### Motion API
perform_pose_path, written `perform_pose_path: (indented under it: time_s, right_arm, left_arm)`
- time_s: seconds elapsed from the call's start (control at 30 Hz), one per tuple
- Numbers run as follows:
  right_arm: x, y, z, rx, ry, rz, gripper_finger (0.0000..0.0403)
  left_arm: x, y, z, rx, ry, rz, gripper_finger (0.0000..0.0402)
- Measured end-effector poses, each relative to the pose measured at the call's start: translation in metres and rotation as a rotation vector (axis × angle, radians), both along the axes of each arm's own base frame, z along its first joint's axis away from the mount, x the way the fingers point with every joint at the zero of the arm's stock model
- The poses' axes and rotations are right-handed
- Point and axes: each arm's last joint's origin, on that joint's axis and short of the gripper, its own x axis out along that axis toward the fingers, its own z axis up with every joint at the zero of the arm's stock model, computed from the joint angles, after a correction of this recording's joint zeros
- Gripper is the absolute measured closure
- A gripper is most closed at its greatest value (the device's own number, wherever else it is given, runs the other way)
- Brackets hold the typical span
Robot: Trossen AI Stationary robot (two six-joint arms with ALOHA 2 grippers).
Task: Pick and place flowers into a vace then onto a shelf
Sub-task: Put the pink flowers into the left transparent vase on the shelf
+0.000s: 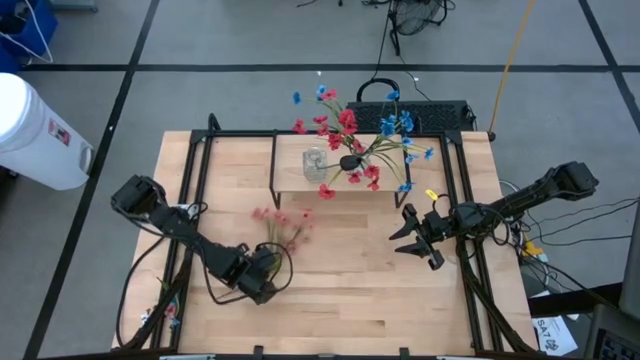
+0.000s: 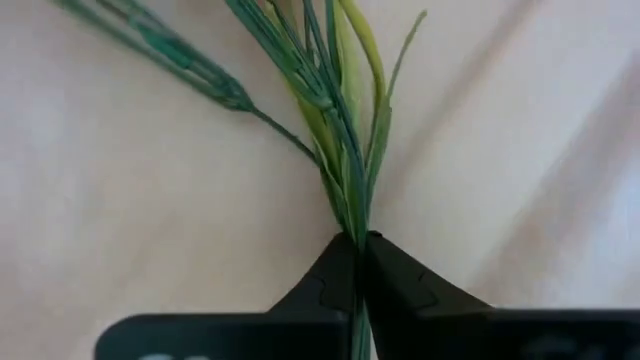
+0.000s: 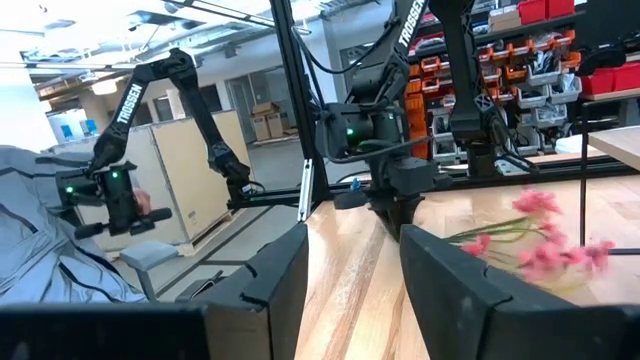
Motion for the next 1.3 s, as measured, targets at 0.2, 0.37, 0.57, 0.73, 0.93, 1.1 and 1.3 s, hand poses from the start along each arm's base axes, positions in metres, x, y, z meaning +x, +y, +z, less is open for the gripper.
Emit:
perform_pose_path:
  time_s: [0.2, 0.37, 0.57, 0.73, 0.93, 1.1, 1.3]
  right_arm:
    - [0.0, 0.0, 0.0, 0.0, 0.0, 0.0, 0.0252]
    - [0.0, 0.0, 0.0, 0.0, 0.0, 0.0, 0.0252]
    - [0.0, 0.0, 0.0, 0.0, 0.0, 0.0, 0.0252]
    - [0.0, 0.0, 0.0, 0.0, -0.001, 0.0, 0.0252]
    - [0.0, 0.0, 0.0, 0.0, 0.0, 0.0, 0.0252]
    - [0.0, 0.0, 0.0, 0.0, 0.0, 0.0, 0.0252]
    - [0.0, 0.0, 0.0, 0.0, -0.001, 0.0, 0.0252]
  left_arm:
    - [-0.008, -0.009, 0.018, 0.082, -0.145, -0.03, 0.0392]
    - [-0.017, -0.014, 0.038, 0.143, -0.286, -0.04, 0.0395]
    - [-0.028, -0.015, 0.068, 0.19, -0.455, -0.029, 0.0396]
    - [-0.041, -0.015, 0.094, 0.303, -0.64, -0.019, 0.0395]
    - [-0.048, -0.019, 0.124, 0.428, -0.823, -0.065, 0.0394]
    - [-0.044, -0.021, 0.146, 0.502, -0.917, -0.101, 0.0396]
    - [-0.037, -0.024, 0.165, 0.572, -0.991, -0.16, 0.0397]
